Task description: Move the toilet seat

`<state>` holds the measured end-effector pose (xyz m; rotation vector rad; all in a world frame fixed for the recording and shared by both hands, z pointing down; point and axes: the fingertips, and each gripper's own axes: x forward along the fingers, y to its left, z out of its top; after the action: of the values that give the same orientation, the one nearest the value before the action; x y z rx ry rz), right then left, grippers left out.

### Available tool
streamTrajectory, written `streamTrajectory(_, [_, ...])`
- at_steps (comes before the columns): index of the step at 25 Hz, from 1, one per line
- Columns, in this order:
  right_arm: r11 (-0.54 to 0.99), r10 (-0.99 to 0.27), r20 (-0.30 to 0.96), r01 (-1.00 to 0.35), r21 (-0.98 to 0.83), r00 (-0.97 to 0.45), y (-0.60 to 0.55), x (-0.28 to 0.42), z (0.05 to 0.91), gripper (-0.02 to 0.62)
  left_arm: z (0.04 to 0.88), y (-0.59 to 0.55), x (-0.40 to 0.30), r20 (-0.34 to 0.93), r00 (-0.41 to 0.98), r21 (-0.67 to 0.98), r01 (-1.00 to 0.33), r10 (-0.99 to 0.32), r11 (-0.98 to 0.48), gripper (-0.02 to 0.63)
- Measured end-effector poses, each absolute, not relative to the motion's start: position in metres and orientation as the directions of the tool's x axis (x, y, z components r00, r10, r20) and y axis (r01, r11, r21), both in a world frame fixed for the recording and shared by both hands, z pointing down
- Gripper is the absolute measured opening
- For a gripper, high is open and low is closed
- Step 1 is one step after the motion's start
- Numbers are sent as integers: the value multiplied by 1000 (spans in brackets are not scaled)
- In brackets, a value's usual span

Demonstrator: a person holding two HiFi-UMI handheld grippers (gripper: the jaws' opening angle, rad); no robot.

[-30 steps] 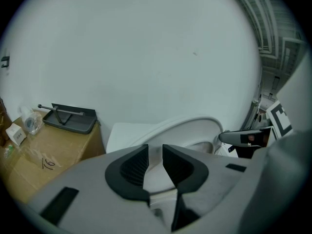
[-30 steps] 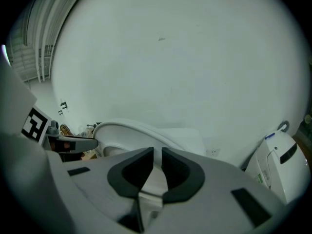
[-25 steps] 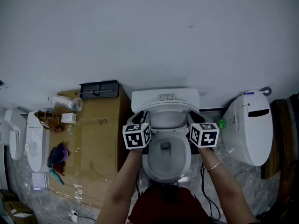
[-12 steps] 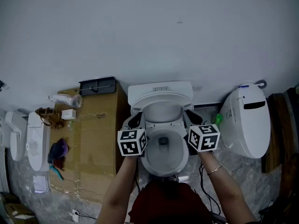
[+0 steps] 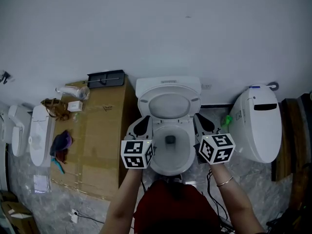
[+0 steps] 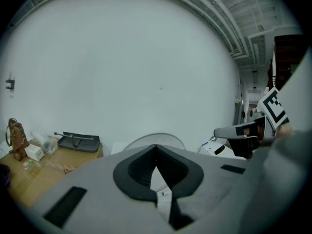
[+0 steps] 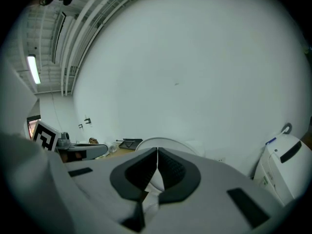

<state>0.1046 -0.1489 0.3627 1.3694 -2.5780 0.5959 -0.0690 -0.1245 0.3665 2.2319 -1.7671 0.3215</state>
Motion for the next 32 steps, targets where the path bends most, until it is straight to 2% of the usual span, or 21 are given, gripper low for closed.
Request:
streamTrajectory(16, [534,-798,209,-824,-191,-566,-72,95,312,17,321,-40,-65,235,241,-1,-969,-942,-249,26])
streamTrajectory(32, [521,-823,170,-839,-158,-543,11,81,296,17,315,43,-92,213,265,30,-964,-940,-265,26])
